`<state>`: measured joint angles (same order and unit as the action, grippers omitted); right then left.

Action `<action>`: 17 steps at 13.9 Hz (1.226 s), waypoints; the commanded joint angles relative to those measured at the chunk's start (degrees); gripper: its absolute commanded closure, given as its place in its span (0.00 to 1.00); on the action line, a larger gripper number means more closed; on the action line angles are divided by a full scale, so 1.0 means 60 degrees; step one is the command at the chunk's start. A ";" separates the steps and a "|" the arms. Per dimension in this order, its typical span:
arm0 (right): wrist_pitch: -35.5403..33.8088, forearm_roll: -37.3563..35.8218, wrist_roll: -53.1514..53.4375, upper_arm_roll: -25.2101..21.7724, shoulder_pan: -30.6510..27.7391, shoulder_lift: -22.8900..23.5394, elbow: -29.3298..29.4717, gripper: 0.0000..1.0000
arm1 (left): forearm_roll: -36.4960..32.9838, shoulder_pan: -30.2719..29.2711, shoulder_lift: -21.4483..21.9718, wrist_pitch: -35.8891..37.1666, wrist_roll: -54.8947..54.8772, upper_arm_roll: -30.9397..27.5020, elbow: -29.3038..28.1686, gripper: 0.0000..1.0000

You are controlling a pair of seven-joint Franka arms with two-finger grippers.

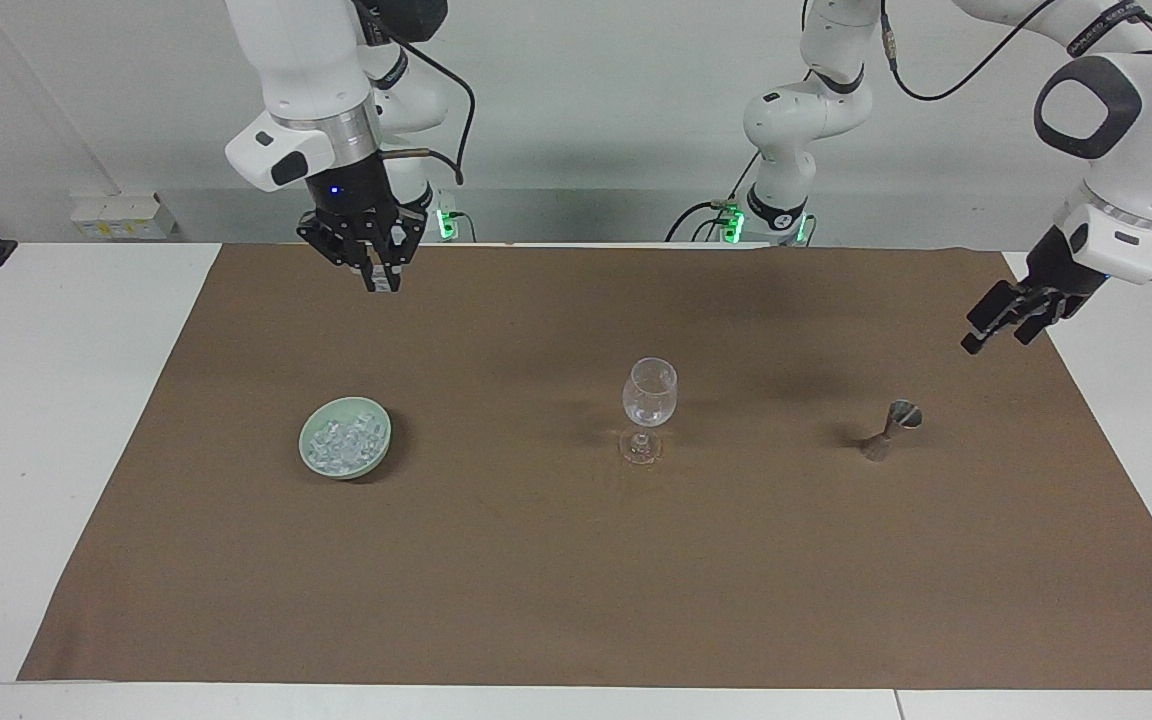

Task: Pour wine and add ice with both arms
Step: 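Lift the ice cup with the right gripper over the wine glass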

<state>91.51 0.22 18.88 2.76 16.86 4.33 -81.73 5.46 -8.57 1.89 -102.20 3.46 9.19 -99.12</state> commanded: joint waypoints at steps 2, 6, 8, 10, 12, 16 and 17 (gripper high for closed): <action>-0.0018 0.0387 0.0791 0.0009 0.0587 0.0245 0.0467 1.00 | -0.0514 0.0856 0.0665 0.0568 -0.0182 -0.0154 -0.0312 0.00; 0.0698 0.0593 0.1465 0.0009 0.1142 0.0771 0.0482 1.00 | -0.0528 0.0872 0.0974 0.1911 -0.0314 -0.0154 0.0490 0.00; 0.1007 0.0651 0.1919 0.0023 0.1378 0.1079 0.0671 1.00 | -0.0499 0.0872 0.0886 0.2531 -0.0401 -0.0169 0.0918 0.00; 0.1619 0.0637 0.2736 0.0023 0.1831 0.1386 0.0716 1.00 | -0.0514 0.0857 0.0988 0.2605 -0.0796 -0.0198 0.0642 0.00; 0.2235 0.0622 0.3223 0.0023 0.2111 0.1782 0.0702 1.00 | -0.0485 0.0769 0.0988 0.2547 -0.0841 -0.0169 0.0582 0.00; 0.3364 0.0652 0.3971 0.0067 0.2492 0.2353 0.0628 1.00 | -0.0499 0.0828 0.0988 0.2210 -0.1148 -0.0198 0.0421 0.00; 0.3700 0.0637 0.4073 0.0067 0.2609 0.2558 0.0628 1.00 | -0.0485 0.0770 0.0988 0.2224 -0.1134 -0.0184 0.0421 0.00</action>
<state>111.61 3.17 41.73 3.11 32.04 17.40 -79.48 3.46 -4.00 7.27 -87.89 -2.24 8.36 -95.67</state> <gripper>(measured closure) 0.780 0.000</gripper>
